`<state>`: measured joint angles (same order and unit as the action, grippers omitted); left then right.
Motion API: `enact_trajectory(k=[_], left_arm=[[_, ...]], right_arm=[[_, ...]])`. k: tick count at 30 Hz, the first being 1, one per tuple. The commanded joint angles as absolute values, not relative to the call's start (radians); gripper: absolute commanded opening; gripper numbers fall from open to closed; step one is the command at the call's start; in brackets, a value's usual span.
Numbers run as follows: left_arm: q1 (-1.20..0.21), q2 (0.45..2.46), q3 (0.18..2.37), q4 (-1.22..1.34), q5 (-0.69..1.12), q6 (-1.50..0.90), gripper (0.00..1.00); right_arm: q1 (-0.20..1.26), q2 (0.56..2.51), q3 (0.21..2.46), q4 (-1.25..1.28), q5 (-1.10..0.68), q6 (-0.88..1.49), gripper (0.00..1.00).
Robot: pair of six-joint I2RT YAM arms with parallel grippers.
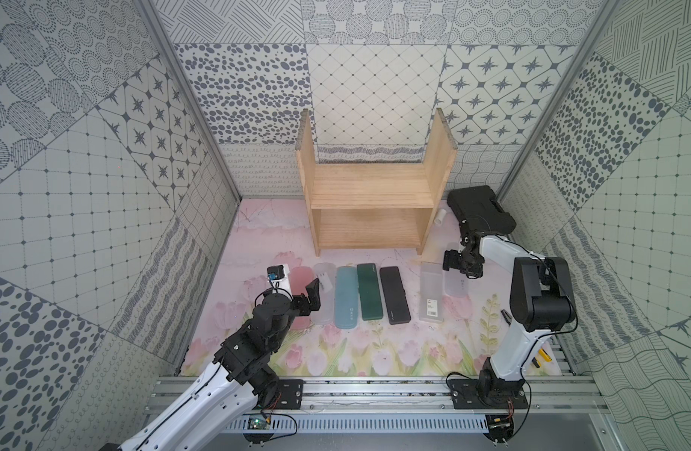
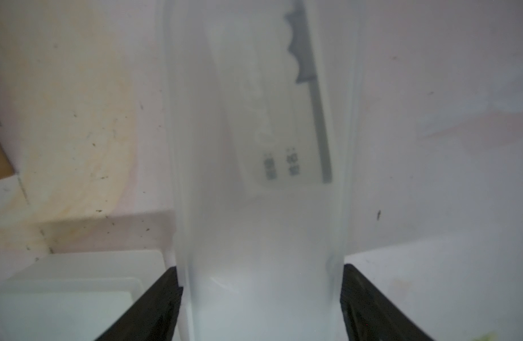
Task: Remove the pencil cases from the shelf
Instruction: Move the pencil case to the center of the board.
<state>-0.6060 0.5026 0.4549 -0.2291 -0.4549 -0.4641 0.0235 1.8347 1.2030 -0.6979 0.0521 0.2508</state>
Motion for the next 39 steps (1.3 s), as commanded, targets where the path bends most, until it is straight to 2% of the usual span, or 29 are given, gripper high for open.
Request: enact_trajectory(k=[1,15,22,27,39], left_arm=[[-0.604,0.509,0.467,-0.215,-0.466,-0.447,0.99],[-0.597,0.579,0.502,-0.247,-0.479,-0.472,0.99],[-0.514,0.704,0.557,-0.274,-0.389,-0.522,0.99],[-0.434,0.736,0.556,-0.276,-0.286,-0.551,0.99],[-0.402,0.730,0.556,-0.289,-0.287,-0.543,0.99]], right_arm=[[0.022,1.844,1.183,-0.704,0.055,0.244,0.82],[0.074,1.682,1.009,-0.711,0.054,0.278,0.79],[0.171,1.607,0.930,-0.724,0.071,0.304,0.79],[0.210,1.588,0.906,-0.737,0.063,0.297,0.79],[0.359,1.643,0.934,-0.731,0.012,0.239,0.81]])
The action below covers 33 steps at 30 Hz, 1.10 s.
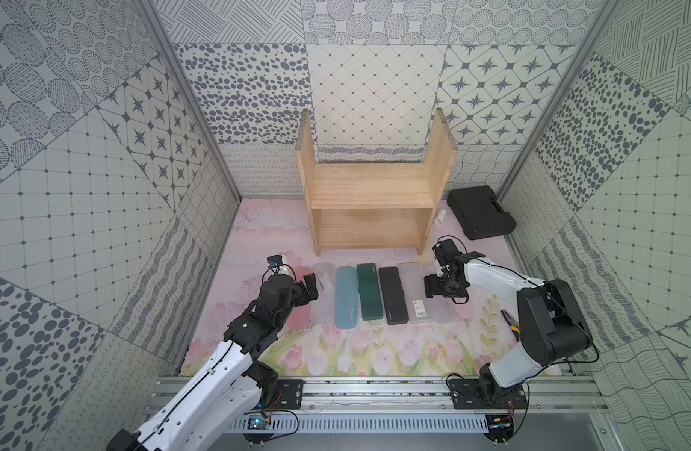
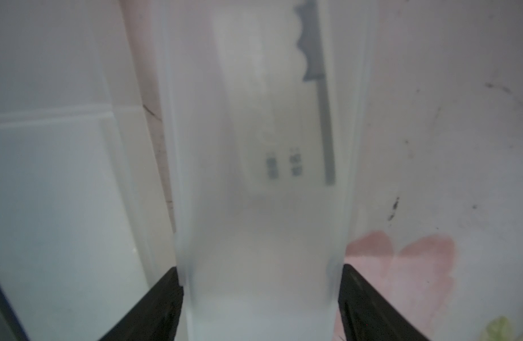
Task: Remove the pencil cases from the shelf
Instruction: Move the pencil case to the center of the board.
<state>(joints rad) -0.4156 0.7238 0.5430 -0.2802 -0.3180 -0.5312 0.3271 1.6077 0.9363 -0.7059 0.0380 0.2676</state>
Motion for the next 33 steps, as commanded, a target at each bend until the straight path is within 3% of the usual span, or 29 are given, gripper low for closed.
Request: enact_trajectory(k=[1,18,25,33], left_arm=[[-0.398,0.735,0.556,-0.288,-0.284,-0.544,0.99],[-0.362,0.738,0.545,-0.289,-0.265,-0.549,0.99],[-0.359,0.739,0.543,-0.287,-0.272,-0.550,0.99],[-0.355,0.751,0.549,-0.280,-0.291,-0.551,0.99]], right_arm=[[0.368,1.644,0.936,-0.730,0.010,0.237,0.81],[0.427,1.605,0.948,-0.732,0.021,0.318,0.82],[0.428,1.545,0.945,-0.737,0.088,0.337,0.92],[0.406,1.399,0.952,-0.751,0.051,0.359,0.94]])
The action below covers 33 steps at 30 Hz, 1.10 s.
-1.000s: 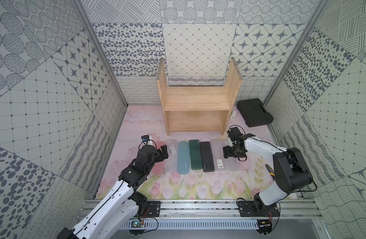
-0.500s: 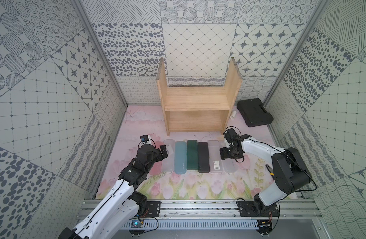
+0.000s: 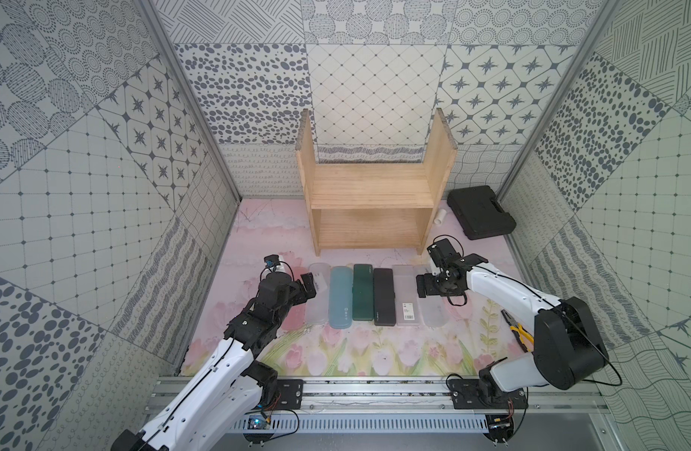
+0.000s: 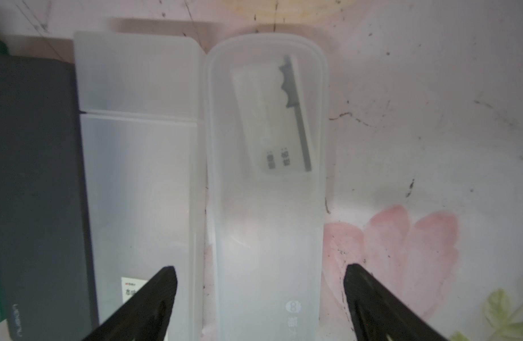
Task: Remove the pencil cases from the shelf
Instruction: Move the pencil case to the center of the board, then reset both arms
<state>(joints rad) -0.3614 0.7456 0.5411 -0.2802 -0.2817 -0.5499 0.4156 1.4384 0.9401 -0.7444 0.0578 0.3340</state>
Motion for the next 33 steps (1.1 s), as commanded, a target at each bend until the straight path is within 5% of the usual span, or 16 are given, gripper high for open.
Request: enact_trajectory(k=[1,14,33], left_arm=[[-0.354,0.753,0.549,-0.278,-0.291,-0.552,0.99],[-0.351,0.750,0.550,-0.261,-0.276,-0.561,0.99],[-0.349,0.731,0.536,-0.265,-0.284,-0.555,0.99]], right_arm=[[0.396,1.384,0.949,-0.749,0.048,0.372,0.96],[0.208,1.236,0.749,-0.587,-0.309,0.561,0.98],[0.152,1.327,0.656,-0.454,-0.351,0.622,0.98]])
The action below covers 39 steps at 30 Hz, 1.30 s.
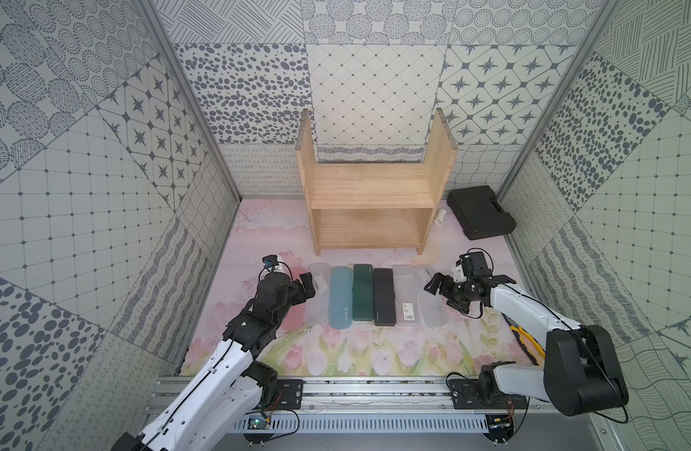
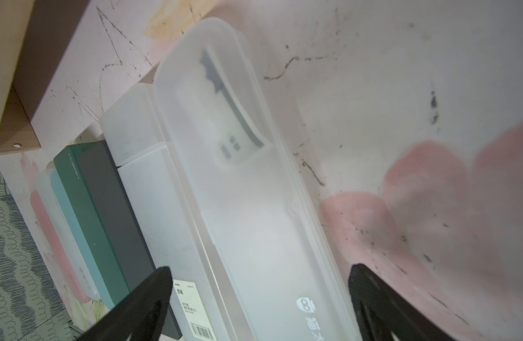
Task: Remove the pencil cases from the shelf
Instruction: Reset both arms
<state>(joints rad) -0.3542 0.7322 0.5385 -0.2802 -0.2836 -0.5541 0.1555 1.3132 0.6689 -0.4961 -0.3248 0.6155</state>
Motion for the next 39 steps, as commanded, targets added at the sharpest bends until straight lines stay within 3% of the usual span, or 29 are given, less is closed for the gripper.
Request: enact_trajectory(k=[1,14,24,29,34,39], left_arm=[[-0.348,0.731,0.535,-0.265,-0.285,-0.554,0.99],[-0.348,0.736,0.535,-0.255,-0.294,-0.545,0.99],[-0.345,0.726,0.542,-0.132,-0.328,-0.371,0.99],[-0.345,0.743,0.441,0.193,-0.396,-0.139,0.99],[-0.342,0.884,0.461,0.290,-0.396,0.029,0.99],[-0.262,1.027,0.422,0.427,-0.341,0.018,0.99]], right_arm=[[0.152,1.330,0.655,-0.454,-0.355,0.619,0.98],[0.152,1.315,0.647,-0.450,-0.426,0.620,0.98],[0.147,1.168,0.732,-0.444,-0.212,0.518,0.98],[0.147,1.034,0.671,-0.221,-0.062,0.383,0.98],[0.147,0.931,0.524,0.087,0.082,0.220,0.98],[0.142,0.933,0.431,0.289,0.205,0.115,0.98]])
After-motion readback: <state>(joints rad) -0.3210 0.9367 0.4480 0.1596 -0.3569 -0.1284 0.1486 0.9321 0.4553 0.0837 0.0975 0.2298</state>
